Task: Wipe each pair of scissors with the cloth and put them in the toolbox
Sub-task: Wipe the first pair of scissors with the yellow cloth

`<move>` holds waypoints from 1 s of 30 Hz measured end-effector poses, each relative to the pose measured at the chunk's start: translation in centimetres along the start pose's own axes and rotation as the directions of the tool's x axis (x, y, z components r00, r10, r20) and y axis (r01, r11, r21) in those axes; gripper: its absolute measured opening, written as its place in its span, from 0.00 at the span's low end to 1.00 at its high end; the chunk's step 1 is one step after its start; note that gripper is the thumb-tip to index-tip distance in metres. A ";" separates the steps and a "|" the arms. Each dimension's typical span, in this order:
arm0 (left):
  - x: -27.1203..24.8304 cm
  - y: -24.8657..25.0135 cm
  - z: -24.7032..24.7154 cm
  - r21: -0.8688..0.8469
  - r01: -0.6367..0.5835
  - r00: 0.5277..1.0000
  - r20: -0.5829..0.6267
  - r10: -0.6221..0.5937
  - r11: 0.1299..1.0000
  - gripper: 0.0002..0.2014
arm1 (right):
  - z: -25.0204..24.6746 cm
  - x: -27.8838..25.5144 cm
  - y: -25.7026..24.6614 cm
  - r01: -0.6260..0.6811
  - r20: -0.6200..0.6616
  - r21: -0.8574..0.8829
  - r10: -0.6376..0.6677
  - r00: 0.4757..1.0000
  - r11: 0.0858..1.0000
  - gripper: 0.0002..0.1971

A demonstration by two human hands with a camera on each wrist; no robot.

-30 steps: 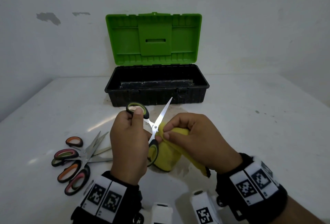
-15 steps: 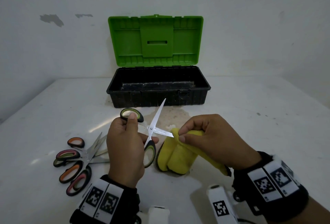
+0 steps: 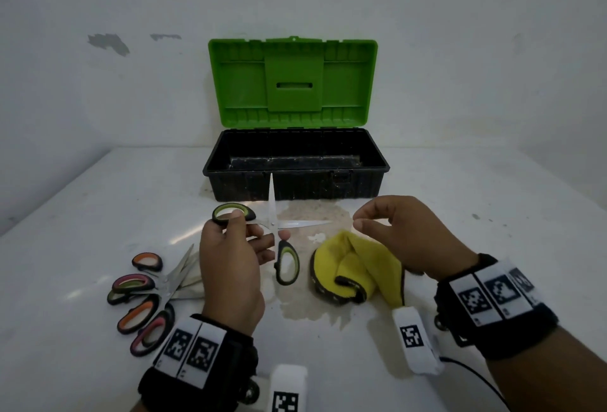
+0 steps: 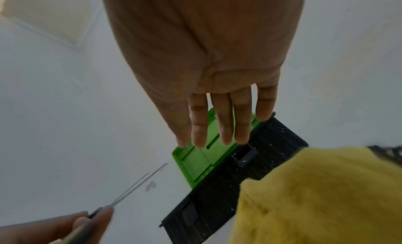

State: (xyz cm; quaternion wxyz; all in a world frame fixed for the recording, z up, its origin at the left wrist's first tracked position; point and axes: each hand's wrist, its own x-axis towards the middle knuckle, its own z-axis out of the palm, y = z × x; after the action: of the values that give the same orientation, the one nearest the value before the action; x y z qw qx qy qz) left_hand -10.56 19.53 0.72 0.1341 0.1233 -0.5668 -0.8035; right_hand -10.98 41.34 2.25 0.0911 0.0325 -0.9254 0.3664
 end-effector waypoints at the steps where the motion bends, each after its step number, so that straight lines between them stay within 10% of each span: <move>1: -0.1 0.2 0.0 -0.019 0.007 1.000 0.000 -0.007 1.000 0.08 | 0.0 -0.1 -0.3 0.019 -0.031 -0.011 -0.019 0.999 1.000 0.02; 8: -0.7 0.5 0.4 -0.182 0.064 0.994 0.100 -0.046 0.981 0.09 | 1.1 -2.7 -4.4 -0.063 0.060 0.253 0.049 0.997 0.966 0.17; 14: -1.9 0.7 0.3 -0.242 0.146 0.960 0.271 -0.078 0.959 0.09 | 2.9 -3.5 -5.6 -0.146 0.160 0.478 0.077 0.984 0.866 0.11; 30: -0.4 1.8 -2.7 0.420 -0.181 0.876 0.480 -0.049 0.890 0.05 | 4.6 -3.4 -5.5 -0.132 0.015 0.688 0.169 0.986 0.714 0.06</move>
State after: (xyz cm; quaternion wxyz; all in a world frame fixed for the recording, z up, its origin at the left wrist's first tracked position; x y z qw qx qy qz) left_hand -9.07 16.69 1.55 -0.0140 -0.0707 -0.7570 -0.6494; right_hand -7.61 34.15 2.00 0.0651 -0.0205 -0.7213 0.6893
